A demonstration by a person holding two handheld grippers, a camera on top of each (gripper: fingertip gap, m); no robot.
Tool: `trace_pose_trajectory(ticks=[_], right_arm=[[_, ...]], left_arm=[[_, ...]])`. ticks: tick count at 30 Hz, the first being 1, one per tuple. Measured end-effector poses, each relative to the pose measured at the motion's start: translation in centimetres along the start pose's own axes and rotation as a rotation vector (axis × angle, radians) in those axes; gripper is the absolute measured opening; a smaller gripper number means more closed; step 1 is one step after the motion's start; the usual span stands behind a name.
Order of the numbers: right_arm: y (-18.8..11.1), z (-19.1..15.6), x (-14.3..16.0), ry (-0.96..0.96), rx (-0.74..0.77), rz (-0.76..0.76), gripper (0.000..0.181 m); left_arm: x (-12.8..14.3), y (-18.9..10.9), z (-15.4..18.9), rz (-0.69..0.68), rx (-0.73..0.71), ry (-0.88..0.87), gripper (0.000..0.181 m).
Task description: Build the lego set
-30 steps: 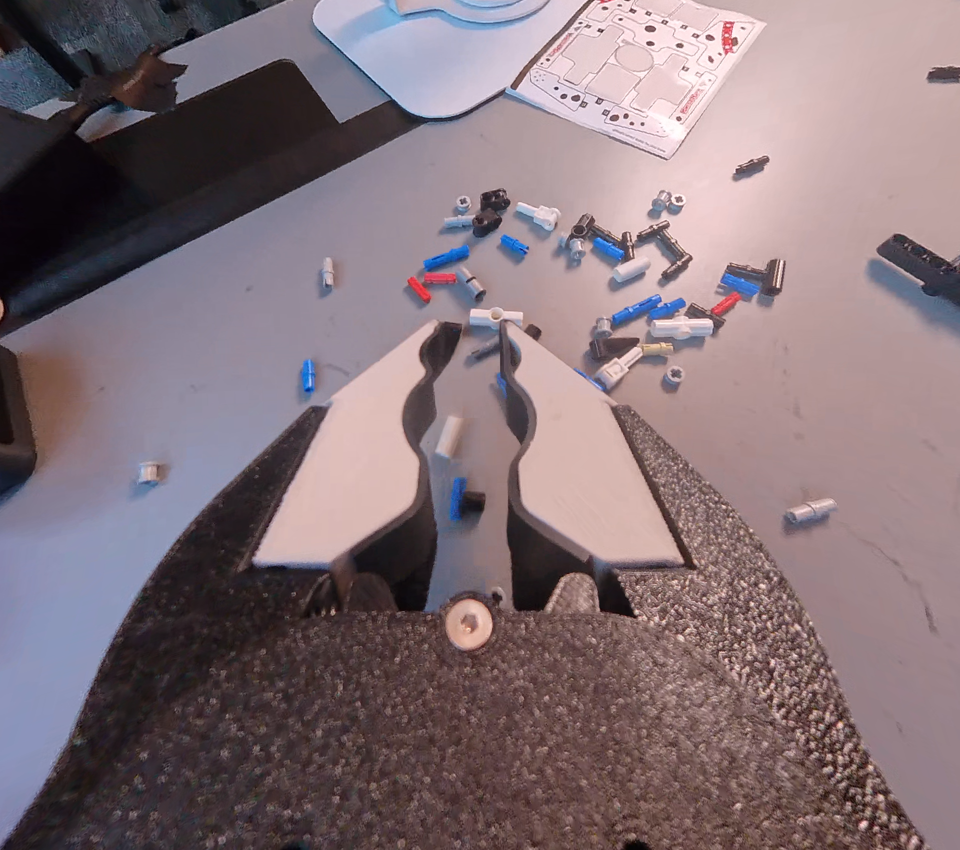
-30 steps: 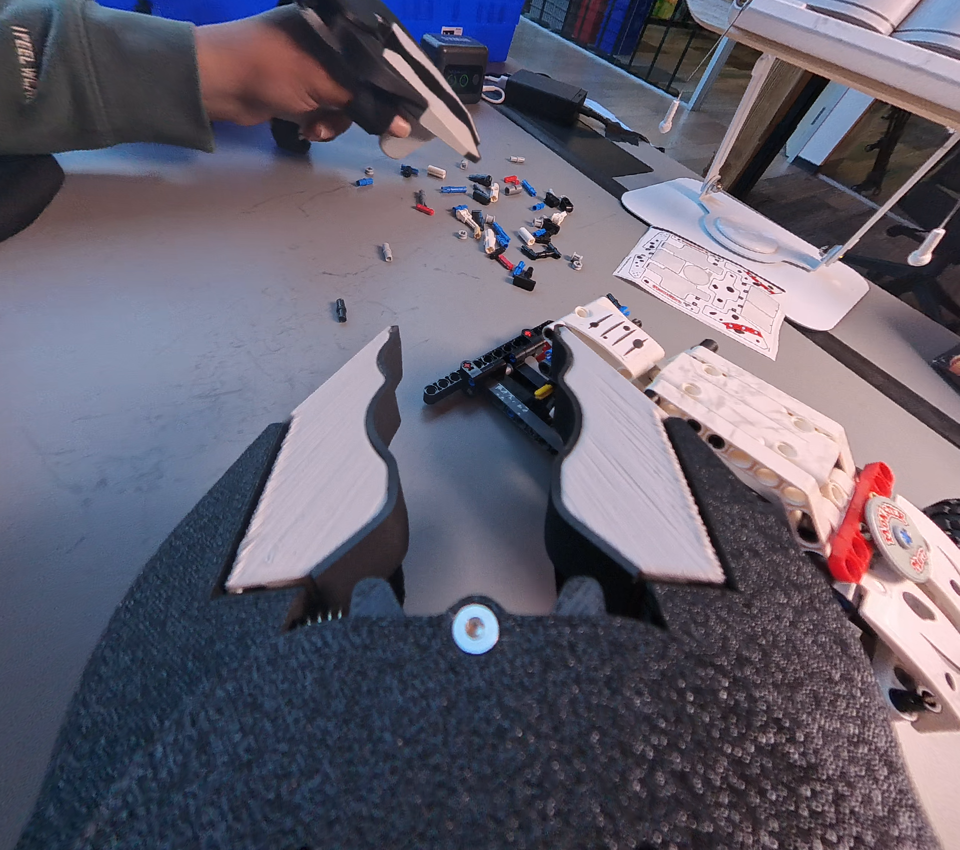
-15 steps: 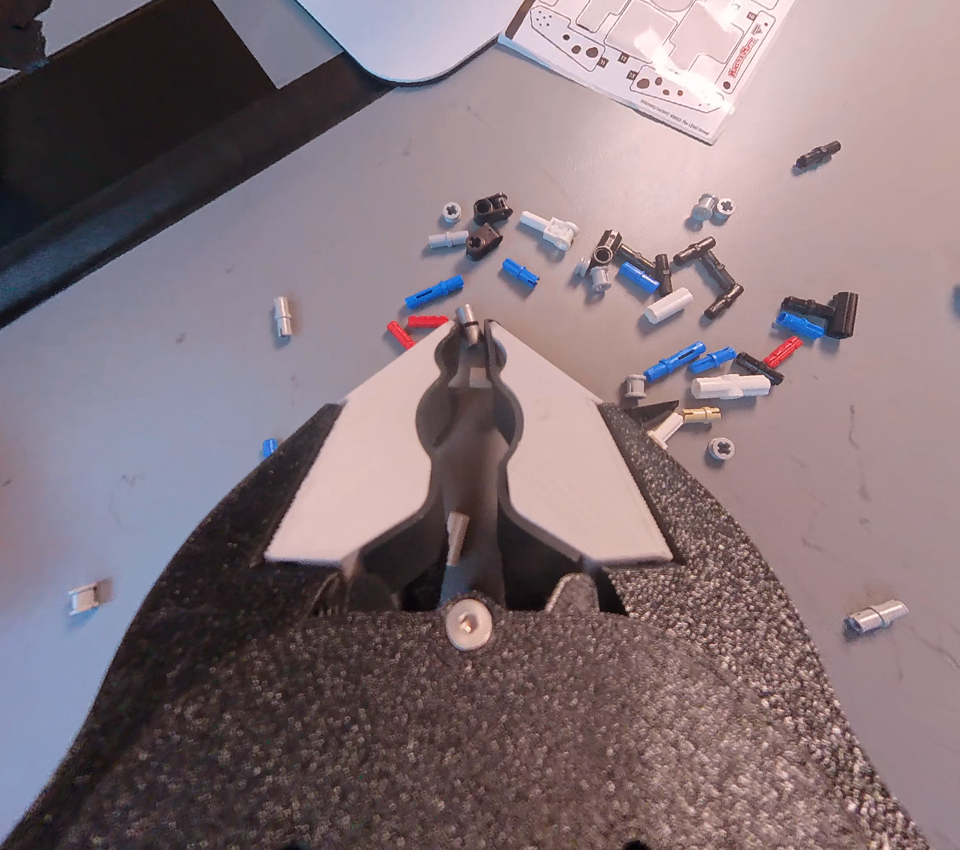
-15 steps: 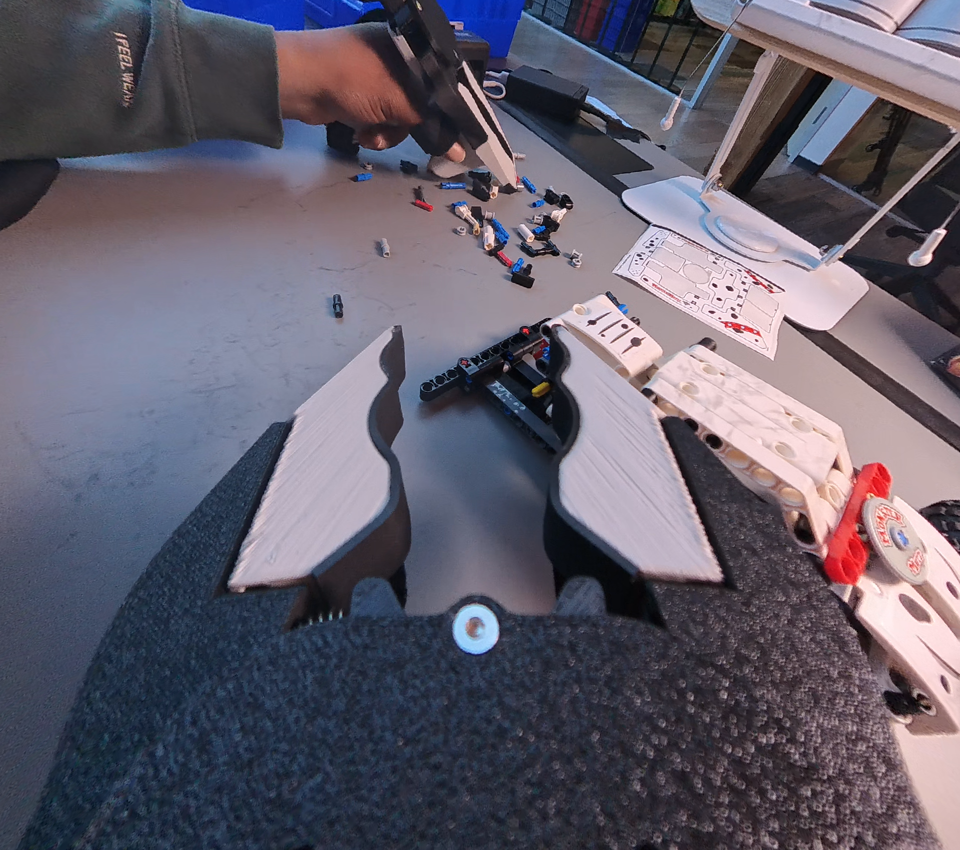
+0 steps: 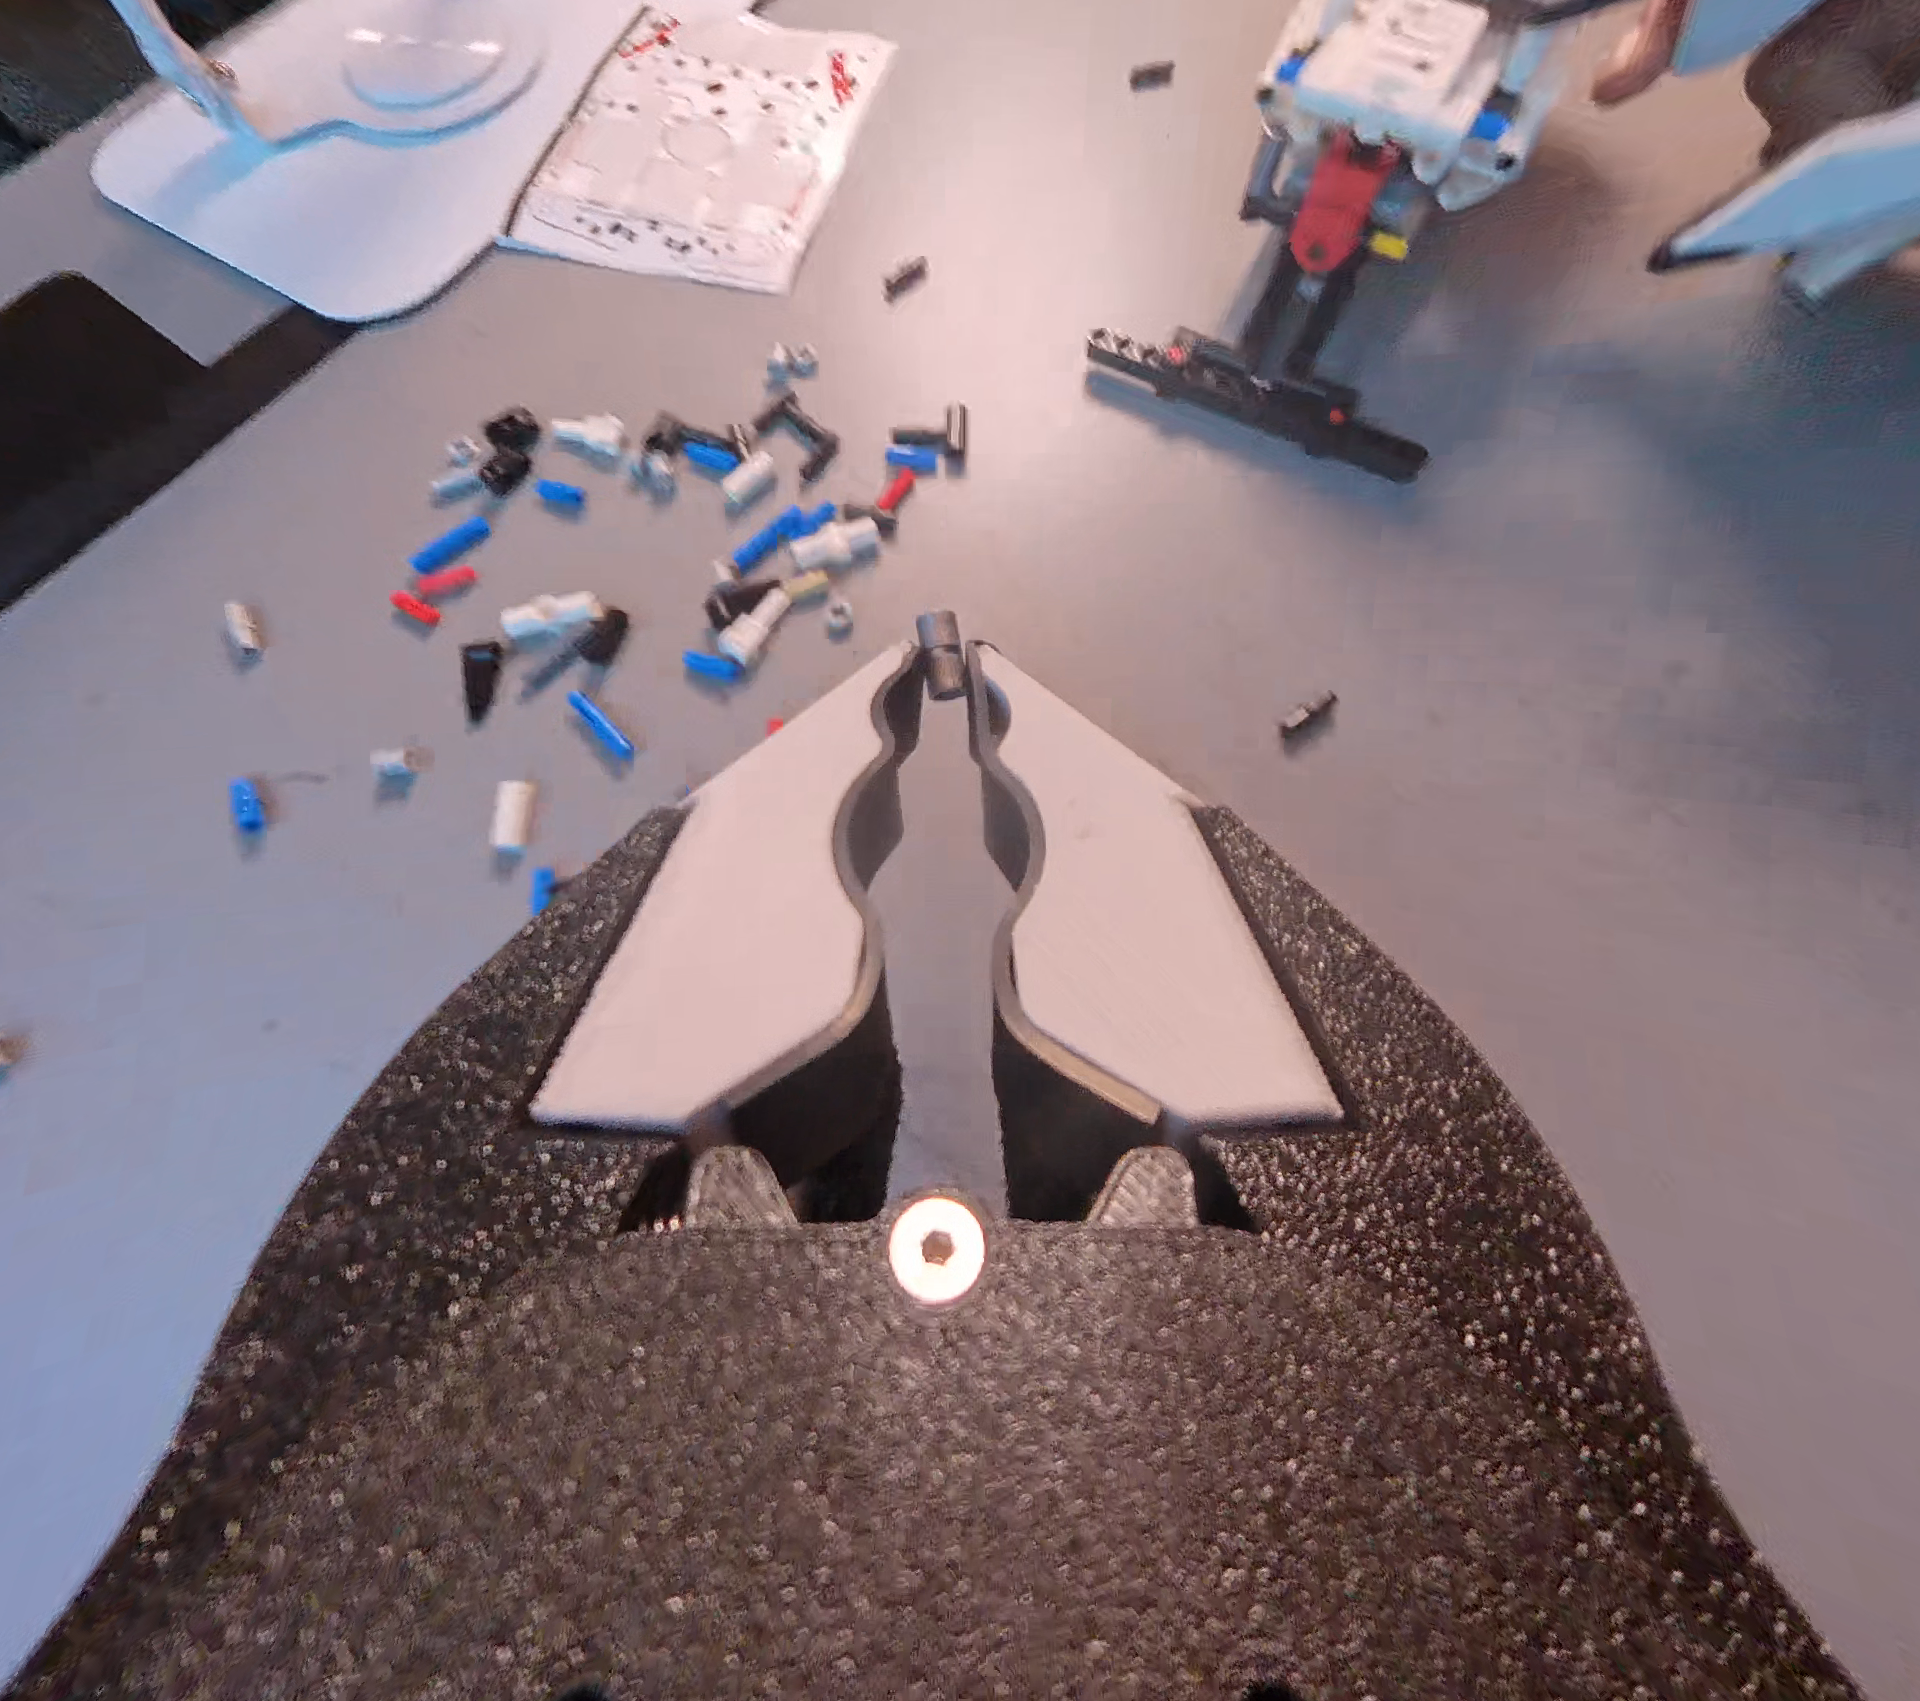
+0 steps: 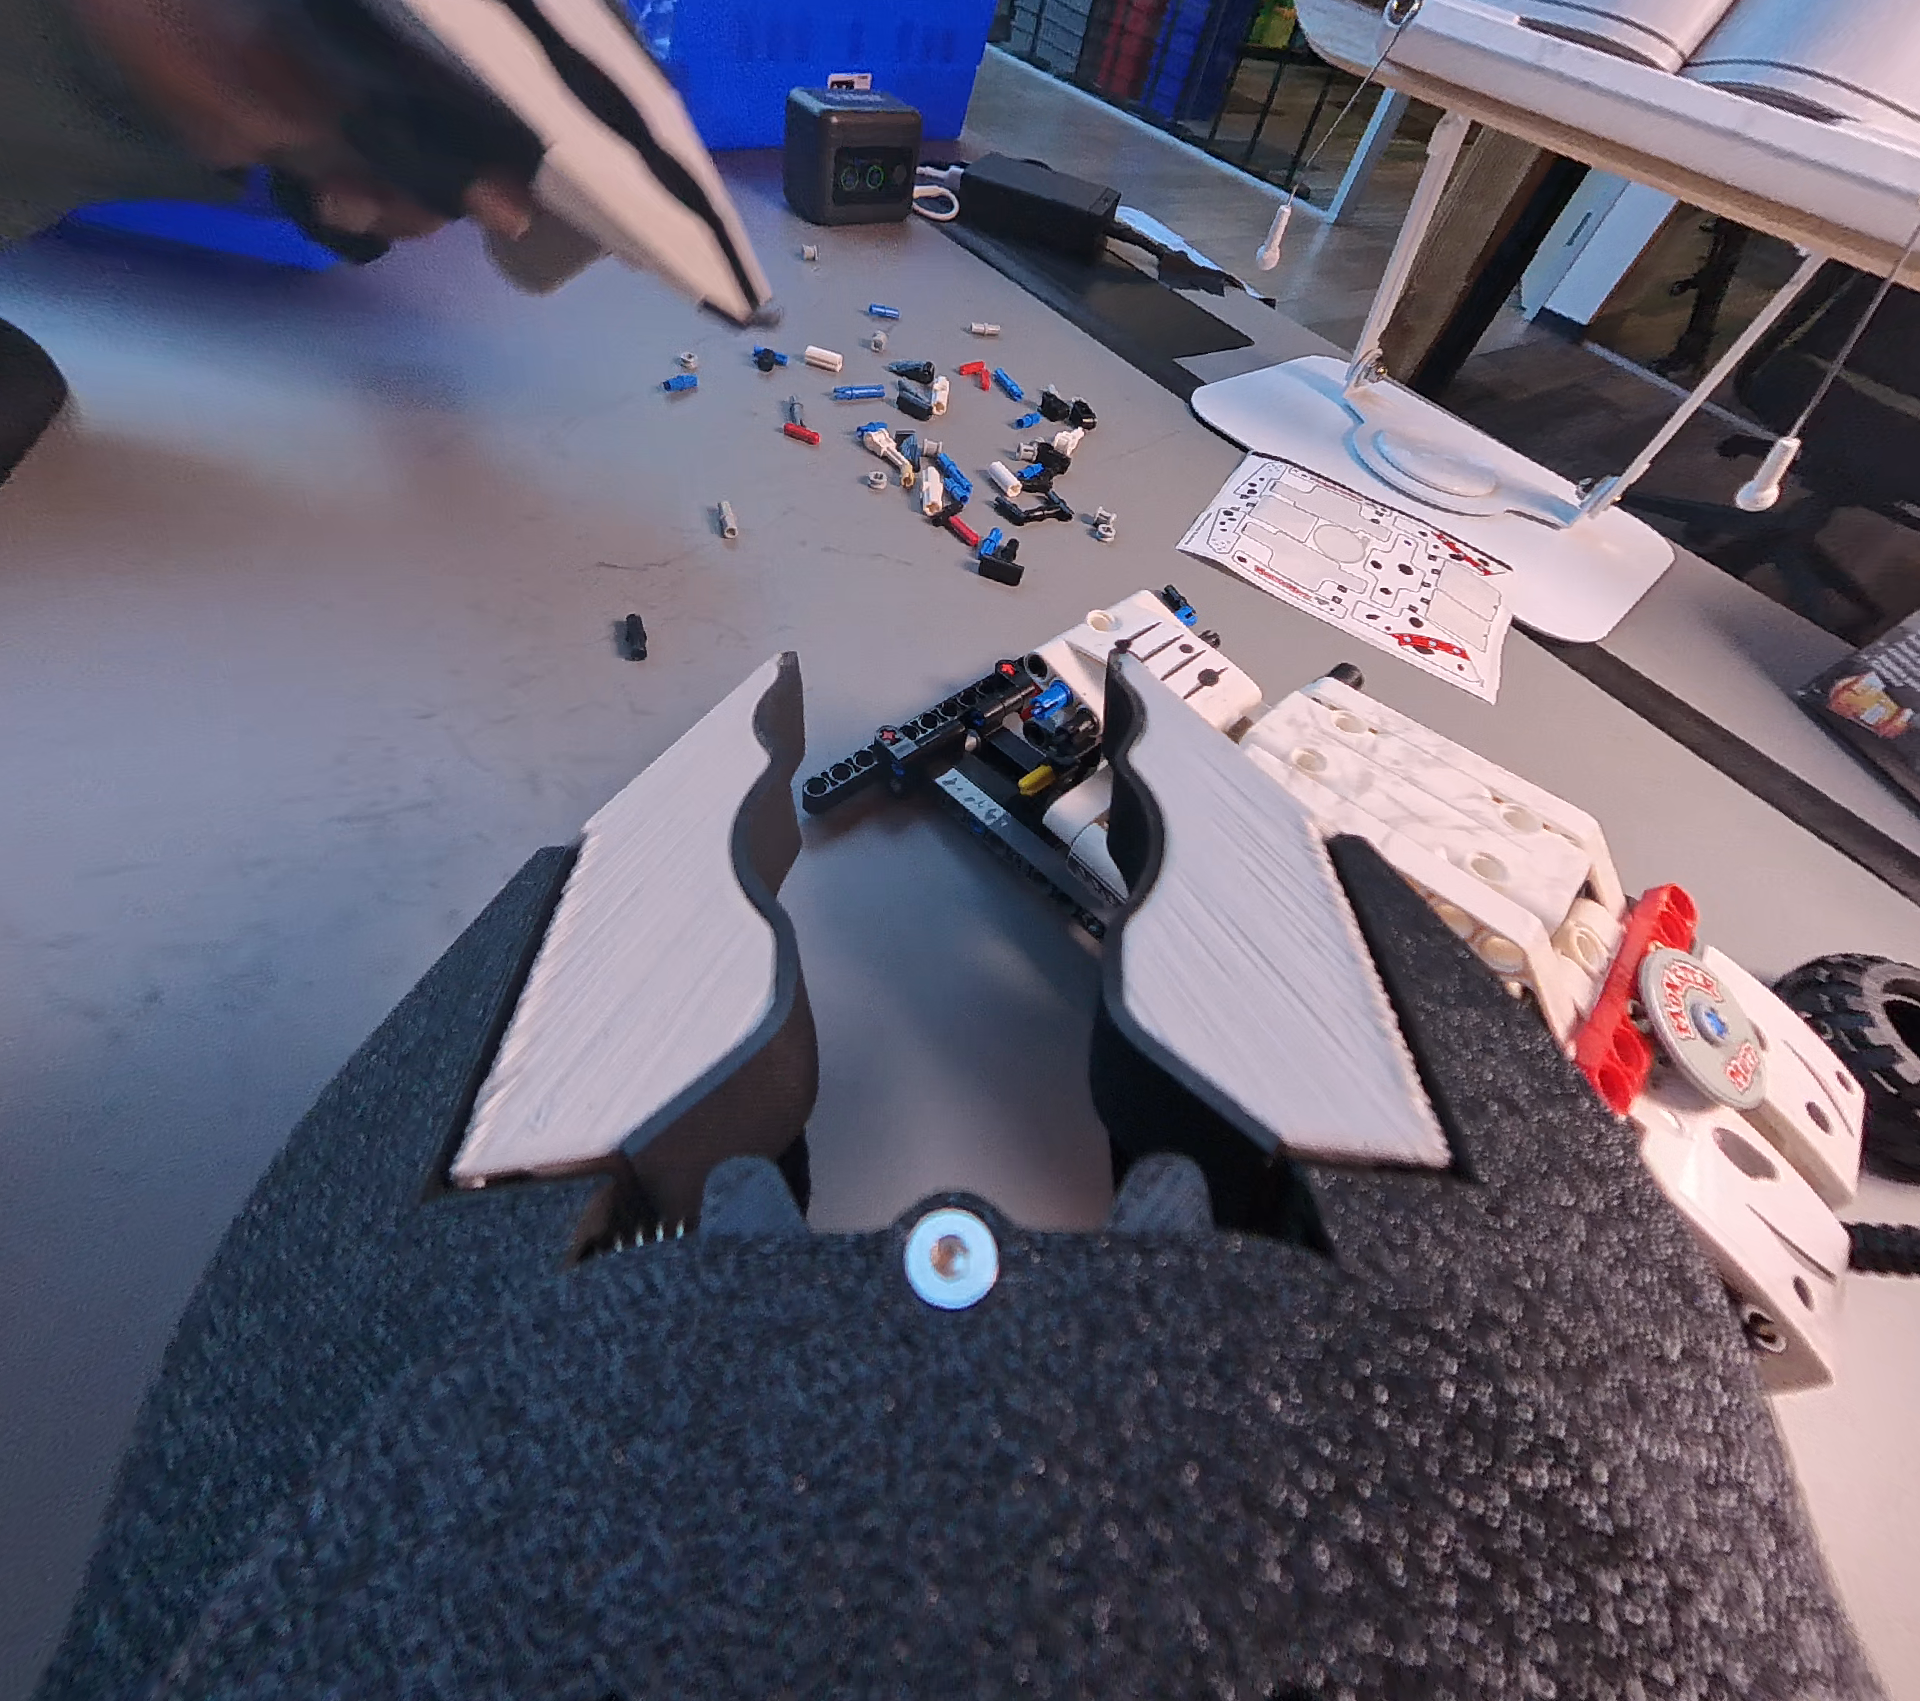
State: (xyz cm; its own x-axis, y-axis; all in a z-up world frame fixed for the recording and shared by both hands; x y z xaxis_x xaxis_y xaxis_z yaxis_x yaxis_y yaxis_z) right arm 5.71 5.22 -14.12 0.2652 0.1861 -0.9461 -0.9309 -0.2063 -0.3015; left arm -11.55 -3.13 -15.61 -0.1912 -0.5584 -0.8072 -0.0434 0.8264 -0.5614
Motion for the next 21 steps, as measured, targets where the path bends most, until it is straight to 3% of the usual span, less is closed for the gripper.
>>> trace_pose_trajectory(ticks=[6, 21], right_arm=[[0.3, 0.0, 0.3, 0.002, 0.003, -0.010, 0.058], [0.4, 0.1, 0.5, -0.013, 0.013, -0.021, 0.057]], left_arm=[[4.3, -0.8, 3.1, -0.112, 0.041, 0.032, 0.008], [4.6, 0.0, 7.0, -0.125, 0.168, 0.125, 0.008]])
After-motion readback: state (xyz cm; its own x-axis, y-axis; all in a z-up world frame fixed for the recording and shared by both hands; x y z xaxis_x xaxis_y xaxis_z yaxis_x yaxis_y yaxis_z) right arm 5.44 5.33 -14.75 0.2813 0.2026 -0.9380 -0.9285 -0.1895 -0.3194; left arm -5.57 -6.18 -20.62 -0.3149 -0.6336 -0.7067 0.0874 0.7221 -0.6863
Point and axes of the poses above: each gripper's, where its closed fingertips meet, y out along the fingers, x out of its underside, z = x × y across the jaws, the point moved 2 cm from there along -y, back along the fingers, and after that the axes turned 14 degrees about -x, right-handed, at the moved point
